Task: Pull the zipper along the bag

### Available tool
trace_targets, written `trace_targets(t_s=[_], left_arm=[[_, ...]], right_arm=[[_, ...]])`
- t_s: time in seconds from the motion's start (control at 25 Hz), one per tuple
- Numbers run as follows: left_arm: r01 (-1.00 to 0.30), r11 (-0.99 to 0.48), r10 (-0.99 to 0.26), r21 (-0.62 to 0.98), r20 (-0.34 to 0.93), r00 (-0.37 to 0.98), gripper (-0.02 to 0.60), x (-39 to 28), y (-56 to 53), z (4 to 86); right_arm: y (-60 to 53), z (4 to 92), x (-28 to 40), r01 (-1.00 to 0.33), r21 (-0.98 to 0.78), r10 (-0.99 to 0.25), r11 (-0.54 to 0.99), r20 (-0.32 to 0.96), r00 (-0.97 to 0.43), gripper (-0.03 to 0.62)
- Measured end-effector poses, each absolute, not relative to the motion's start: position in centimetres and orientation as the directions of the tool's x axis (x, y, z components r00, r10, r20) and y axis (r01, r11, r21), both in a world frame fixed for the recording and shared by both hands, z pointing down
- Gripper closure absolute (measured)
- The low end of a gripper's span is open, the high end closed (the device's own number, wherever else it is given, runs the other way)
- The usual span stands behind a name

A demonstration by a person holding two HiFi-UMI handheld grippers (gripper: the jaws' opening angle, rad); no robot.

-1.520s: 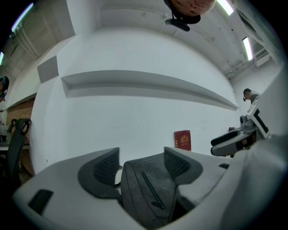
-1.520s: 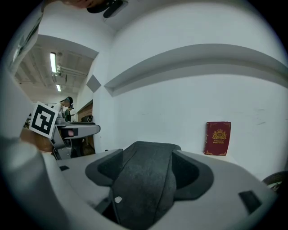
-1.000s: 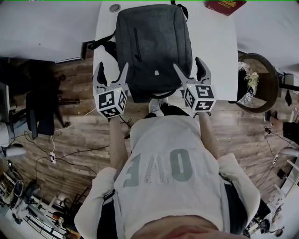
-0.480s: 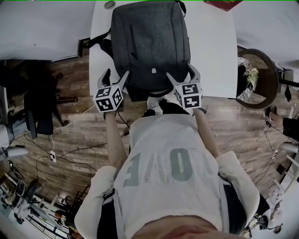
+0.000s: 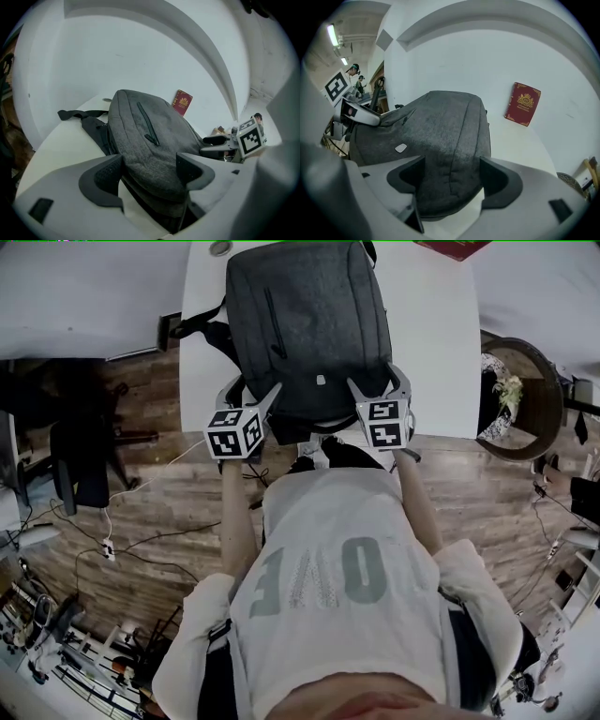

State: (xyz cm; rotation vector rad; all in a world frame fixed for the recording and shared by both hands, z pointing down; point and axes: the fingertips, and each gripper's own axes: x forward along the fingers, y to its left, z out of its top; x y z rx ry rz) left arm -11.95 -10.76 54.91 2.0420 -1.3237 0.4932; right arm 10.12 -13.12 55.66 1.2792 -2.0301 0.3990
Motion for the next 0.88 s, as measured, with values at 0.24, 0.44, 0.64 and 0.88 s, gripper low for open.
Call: trace_targets(t_s=[0.24, 0.44, 0.64, 0.88], left_arm=[[-0.891, -0.307, -0.660, 0.333, 0.601, 0.452, 0.202, -8.4, -11.0, 54.9], [-0.875, -0.334, -0.651, 0.351, 0.586, 0.483, 0.206, -5.6, -11.8, 55.0], [-0.859, -0.362, -0.648, 0.363, 0.564, 0.512, 0.207, -1.8, -13.1, 54.8], [-0.842, -0.396, -0.628, 0.367, 0.560, 0.540, 0.207, 1.2, -14.7, 55.1]], right_arm=[[-15.9, 56.4, 12.7, -0.855, 0.120, -0.646, 0.504, 0.710, -0.281, 0.218], [-19.0, 56.8, 14.6, -0.820, 0.132, -0.620, 0.557, 0.723, -0.305, 0.218], [-22.8, 56.9, 17.3, -0.781, 0.150, -0.574, 0.606, 0.762, -0.299, 0.218], [-25.9, 57.2, 19.2, -0.755, 0.186, -0.535, 0.629, 0.808, -0.247, 0.218]])
